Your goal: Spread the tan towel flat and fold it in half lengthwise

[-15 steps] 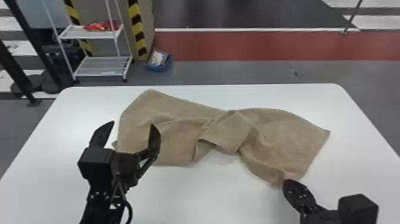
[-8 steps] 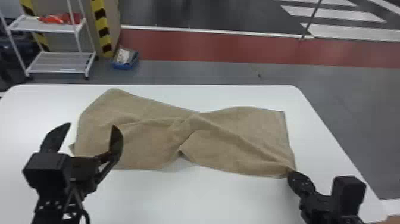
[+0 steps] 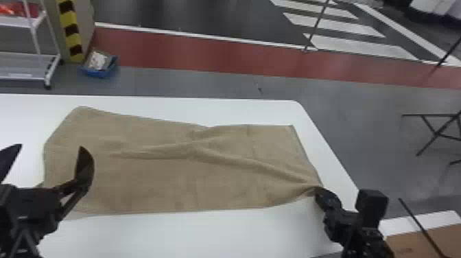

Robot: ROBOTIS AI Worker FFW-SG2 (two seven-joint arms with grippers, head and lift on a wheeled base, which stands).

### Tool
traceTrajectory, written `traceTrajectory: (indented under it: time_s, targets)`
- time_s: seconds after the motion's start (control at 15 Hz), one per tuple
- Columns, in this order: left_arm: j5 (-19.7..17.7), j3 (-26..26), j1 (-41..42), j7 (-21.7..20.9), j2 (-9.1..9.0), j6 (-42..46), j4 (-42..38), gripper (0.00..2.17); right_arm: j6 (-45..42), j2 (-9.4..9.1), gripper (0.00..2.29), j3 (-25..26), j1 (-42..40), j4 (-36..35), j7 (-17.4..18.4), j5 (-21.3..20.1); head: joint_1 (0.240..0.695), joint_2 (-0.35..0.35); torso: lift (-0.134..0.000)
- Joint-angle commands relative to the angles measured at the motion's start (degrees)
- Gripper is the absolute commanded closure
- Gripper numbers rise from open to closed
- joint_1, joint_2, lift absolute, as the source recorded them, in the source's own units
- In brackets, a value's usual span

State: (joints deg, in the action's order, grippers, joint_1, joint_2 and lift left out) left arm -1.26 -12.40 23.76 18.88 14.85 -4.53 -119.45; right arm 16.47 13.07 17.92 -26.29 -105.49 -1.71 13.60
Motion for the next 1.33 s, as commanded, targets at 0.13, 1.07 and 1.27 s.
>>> traceTrajectory:
  time_s: [0.13,1.07,1.27]
  targets:
    - [-0.1,0.1,0.2,0.0,0.18,0.0,0.1,0.08,-2.5,-0.41,0.51,-0.6,3.9,3.7,0.0,0.5,0.695,-0.302,-0.128]
    - [-3.1,3.3,-4.1,-0.1,0.18,0.0,1.5,0.08,-1.2,-2.79,0.20,-25.4,1.2,-13.0,-3.3,-2.8,0.695,-0.041,-0.128]
    - [-3.7,3.7,-4.3,-0.3,0.27,0.0,1.7,0.08,-14.4,-2.79,0.23,-37.7,9.6,-1.2,-4.2,-5.3,0.695,0.115,-0.128]
